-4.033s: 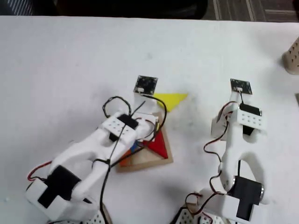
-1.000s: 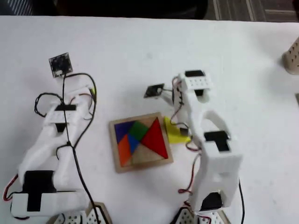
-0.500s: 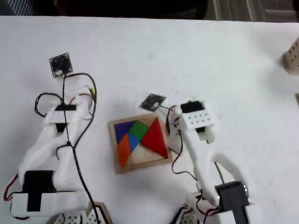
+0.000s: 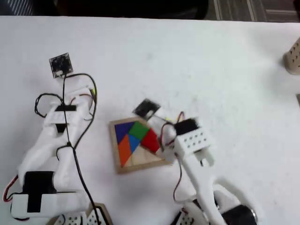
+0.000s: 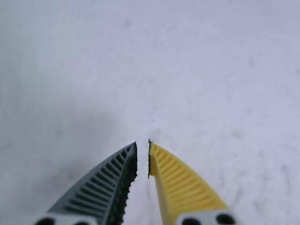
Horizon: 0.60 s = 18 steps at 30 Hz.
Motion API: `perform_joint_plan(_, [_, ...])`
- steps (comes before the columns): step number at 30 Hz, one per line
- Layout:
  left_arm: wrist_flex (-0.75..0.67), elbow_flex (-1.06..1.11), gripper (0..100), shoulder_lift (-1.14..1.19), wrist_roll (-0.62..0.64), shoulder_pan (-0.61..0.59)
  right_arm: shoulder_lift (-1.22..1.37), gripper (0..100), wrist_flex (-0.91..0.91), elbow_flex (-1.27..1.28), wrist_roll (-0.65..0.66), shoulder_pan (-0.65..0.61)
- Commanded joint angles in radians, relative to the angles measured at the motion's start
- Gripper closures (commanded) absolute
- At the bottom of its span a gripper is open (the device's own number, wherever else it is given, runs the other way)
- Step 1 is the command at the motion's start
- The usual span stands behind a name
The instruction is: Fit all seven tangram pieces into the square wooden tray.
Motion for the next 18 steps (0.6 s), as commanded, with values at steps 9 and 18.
perform_joint_plan(9, [-0.018, -0.084, 92, -0.012, -0.006, -0.067, -0.165, 79.8, -0.156, 0.233, 0.255, -0.311])
perform_joint_plan(18, [-0.017, -0.104, 92, -0.007, -0.005, -0.108, -0.044, 77.7, -0.351, 0.252, 0.255, -0.361])
